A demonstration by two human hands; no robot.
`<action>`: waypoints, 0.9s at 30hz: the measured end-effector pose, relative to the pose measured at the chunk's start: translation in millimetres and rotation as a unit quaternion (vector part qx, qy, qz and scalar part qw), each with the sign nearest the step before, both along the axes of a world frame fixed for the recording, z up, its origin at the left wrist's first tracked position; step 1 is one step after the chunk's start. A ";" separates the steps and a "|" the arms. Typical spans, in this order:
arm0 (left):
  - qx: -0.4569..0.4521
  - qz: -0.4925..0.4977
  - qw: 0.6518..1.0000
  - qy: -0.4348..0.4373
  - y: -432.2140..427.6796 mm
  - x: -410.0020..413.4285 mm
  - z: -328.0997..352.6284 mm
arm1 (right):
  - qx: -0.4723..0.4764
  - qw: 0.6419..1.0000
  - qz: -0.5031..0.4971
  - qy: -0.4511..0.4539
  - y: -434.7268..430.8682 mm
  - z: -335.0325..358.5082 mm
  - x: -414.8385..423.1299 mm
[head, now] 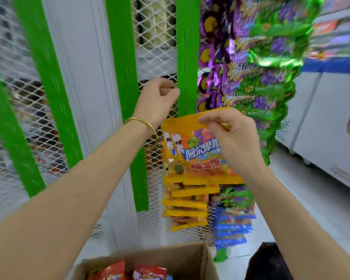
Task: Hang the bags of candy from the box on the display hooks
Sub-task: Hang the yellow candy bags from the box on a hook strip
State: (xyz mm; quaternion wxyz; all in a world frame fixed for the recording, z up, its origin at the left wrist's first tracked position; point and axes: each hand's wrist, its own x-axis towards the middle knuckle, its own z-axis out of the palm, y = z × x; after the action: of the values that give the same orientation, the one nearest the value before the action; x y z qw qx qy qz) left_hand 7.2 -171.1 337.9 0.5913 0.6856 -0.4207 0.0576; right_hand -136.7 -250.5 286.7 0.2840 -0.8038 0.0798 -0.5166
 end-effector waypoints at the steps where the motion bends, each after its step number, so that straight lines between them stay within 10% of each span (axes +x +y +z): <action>1: 0.009 -0.001 1.000 0.006 -6.0 1.0 5.4 | 0.001 1.000 -0.014 -0.003 -2.7 6.4 4.4; 27: 0.102 0.002 0.995 -0.012 -10.2 6.8 34.1 | -0.061 0.991 -0.123 -0.001 -15.4 29.5 56.9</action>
State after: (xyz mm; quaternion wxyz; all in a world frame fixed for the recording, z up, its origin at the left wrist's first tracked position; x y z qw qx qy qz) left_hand 14.0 -181.3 372.0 0.5127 0.7427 -0.4302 0.0242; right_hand -79.8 -266.0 316.2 0.1693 -0.8032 0.1462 -0.5521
